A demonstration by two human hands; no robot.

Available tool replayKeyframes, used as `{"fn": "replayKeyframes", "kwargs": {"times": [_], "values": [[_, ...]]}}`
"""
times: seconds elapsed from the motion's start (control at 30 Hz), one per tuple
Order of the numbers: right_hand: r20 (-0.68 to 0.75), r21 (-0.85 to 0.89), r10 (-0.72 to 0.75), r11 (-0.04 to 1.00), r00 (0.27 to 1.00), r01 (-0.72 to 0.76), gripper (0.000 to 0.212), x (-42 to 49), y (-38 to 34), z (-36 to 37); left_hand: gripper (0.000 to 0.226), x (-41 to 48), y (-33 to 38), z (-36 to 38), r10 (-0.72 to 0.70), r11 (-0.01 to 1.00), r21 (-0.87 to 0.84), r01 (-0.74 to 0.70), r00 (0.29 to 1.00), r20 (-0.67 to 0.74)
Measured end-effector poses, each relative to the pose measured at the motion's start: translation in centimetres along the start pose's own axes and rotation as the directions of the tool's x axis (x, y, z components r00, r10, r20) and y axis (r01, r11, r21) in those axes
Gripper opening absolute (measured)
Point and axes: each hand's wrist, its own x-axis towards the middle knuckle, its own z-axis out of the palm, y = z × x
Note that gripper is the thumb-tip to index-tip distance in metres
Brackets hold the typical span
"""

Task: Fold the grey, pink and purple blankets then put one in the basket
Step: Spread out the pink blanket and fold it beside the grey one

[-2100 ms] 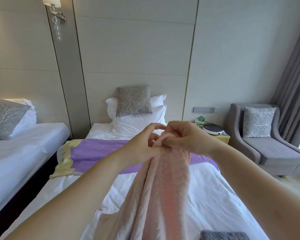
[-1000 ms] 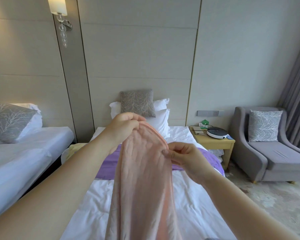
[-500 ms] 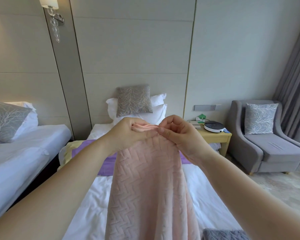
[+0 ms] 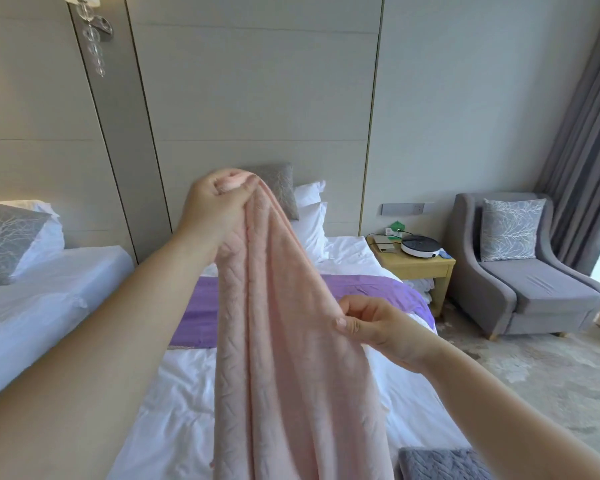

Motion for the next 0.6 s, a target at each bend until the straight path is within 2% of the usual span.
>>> {"fn": "replayKeyframes", "kwargs": {"times": [0.07, 0.13, 0.23, 0.27, 0.33, 0.37, 0.43, 0.5, 0.6], "values": [[0.013, -0.003, 0.011, 1.000, 1.000, -0.011, 0.014, -0.5, 0.7, -0.2, 0.010, 0.8, 0.0, -0.7, -0.069, 0.997, -0.052, 0.065, 0.993, -0.096], [-0.049, 0.040, -0.029, 0.999, 0.998, 0.031, 0.020, -0.7, 1.1, -0.3, 0.004, 1.2, -0.4, -1.3, -0.121, 0.992, -0.050, 0.115, 0.981, -0.152], [-0.167, 0.081, -0.089, 0.991, 0.982, 0.103, 0.018, -0.3, 0.4, -0.6, 0.009, 0.6, -1.9, -1.8, -0.057, 0.975, 0.207, 0.084, 0.989, -0.134], [-0.181, 0.091, -0.097, 0.989, 0.979, 0.115, 0.016, -0.1, 0.0, -0.7, 0.014, 0.1, -2.3, -1.8, -0.061, 0.969, 0.237, 0.075, 0.996, -0.064], [-0.174, 0.097, -0.111, 0.987, 0.978, 0.129, 0.012, 0.5, -1.0, -0.7, 0.036, -1.4, -3.0, -1.6, -0.109, 0.975, 0.211, 0.064, 0.971, 0.213], [-0.160, 0.086, -0.123, 0.987, 0.979, 0.138, 0.012, 0.8, -1.5, -0.6, 0.051, -2.4, -3.1, -1.2, -0.116, 0.980, 0.193, 0.043, 0.914, 0.388], [-0.111, 0.054, -0.161, 0.984, 0.981, 0.167, 0.012, 1.4, -2.4, -0.2, 0.068, -4.3, -3.1, 0.1, -0.105, 0.986, 0.168, -0.010, 0.745, 0.658], [-0.053, 0.035, -0.185, 0.982, 0.981, 0.187, 0.010, 1.9, -3.2, 0.2, 0.063, -5.7, -3.0, 1.8, -0.106, 0.989, 0.149, -0.016, 0.626, 0.772], [-0.031, 0.005, -0.191, 0.982, 0.981, 0.191, 0.013, 2.1, -3.8, 0.1, 0.036, -6.1, -3.2, 2.7, -0.125, 0.982, 0.185, -0.043, 0.589, 0.798]]}}
